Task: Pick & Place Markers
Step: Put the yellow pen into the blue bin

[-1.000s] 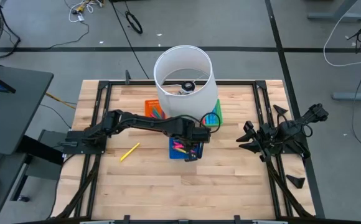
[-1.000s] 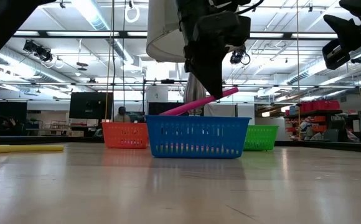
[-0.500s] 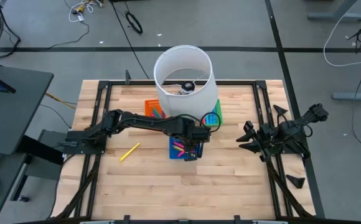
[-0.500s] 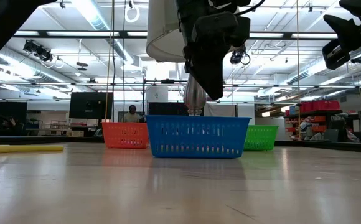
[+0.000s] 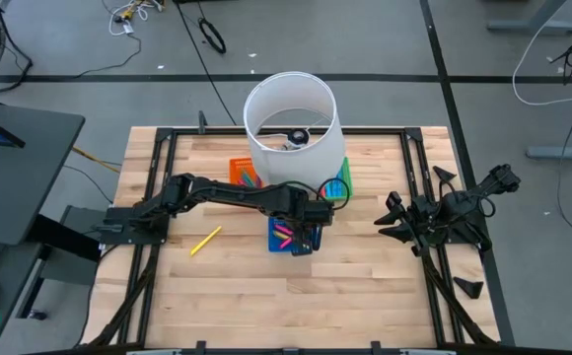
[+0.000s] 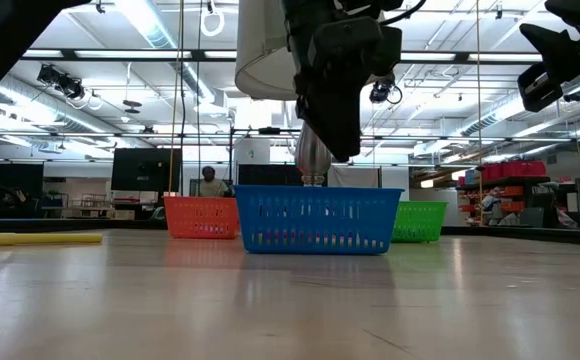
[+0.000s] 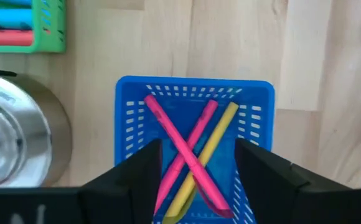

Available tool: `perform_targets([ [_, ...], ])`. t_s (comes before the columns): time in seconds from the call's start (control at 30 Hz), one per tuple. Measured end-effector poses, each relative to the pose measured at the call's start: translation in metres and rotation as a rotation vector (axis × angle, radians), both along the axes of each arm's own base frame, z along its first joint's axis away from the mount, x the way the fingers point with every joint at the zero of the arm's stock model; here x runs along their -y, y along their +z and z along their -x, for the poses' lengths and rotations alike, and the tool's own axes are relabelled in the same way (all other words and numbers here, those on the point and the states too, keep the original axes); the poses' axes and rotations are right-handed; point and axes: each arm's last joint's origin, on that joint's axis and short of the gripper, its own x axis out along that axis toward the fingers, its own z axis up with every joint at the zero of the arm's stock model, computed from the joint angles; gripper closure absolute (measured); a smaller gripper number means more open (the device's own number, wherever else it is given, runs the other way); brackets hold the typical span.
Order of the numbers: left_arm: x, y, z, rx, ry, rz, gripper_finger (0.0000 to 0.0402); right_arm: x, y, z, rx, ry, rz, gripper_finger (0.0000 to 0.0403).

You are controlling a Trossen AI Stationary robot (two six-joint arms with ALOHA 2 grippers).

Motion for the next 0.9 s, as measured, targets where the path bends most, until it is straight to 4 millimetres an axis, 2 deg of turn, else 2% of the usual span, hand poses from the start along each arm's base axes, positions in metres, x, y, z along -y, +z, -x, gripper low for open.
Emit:
perform_targets([
  [0.33,0.007,-0.002,0.008,-0.08,0.06,0.06,0.0179,0.0,0.0,0.0,0.0,0.0,0.0,0.0284],
  [0.9,0.031,0.015,0.025,-0.068,0.049,0.078,0.0179,0.0,0.0,0.0,0.0,0.0,0.0,0.0284],
])
